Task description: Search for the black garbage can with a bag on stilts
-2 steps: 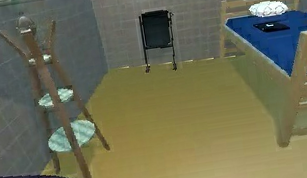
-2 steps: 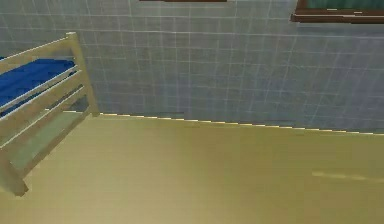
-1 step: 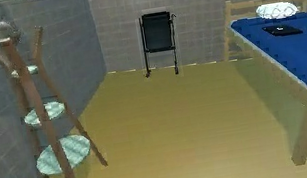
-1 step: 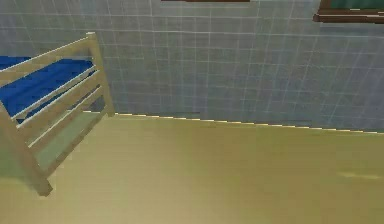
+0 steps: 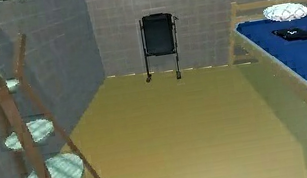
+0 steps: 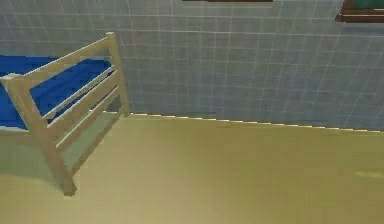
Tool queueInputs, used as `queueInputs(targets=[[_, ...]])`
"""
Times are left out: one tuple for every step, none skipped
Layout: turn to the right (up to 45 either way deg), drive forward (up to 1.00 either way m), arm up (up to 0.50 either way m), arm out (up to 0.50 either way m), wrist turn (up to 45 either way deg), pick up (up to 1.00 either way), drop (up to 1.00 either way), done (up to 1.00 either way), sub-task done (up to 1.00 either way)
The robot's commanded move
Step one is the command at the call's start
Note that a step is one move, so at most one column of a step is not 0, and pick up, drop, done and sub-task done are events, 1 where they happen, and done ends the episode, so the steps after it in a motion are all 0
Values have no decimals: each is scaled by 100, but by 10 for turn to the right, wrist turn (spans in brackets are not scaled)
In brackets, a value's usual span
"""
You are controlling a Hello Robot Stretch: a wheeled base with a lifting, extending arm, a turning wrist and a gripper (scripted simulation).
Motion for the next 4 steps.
queueInputs(targets=[[450, 0, 0, 0, 0, 0, 0, 0, 0], [390, 0, 0, 0, 0, 0, 0, 0, 0], [0, 30, 0, 0, 0, 0, 0, 0, 0], [-450, 0, 0, 0, 0, 0, 0, 0, 0]])
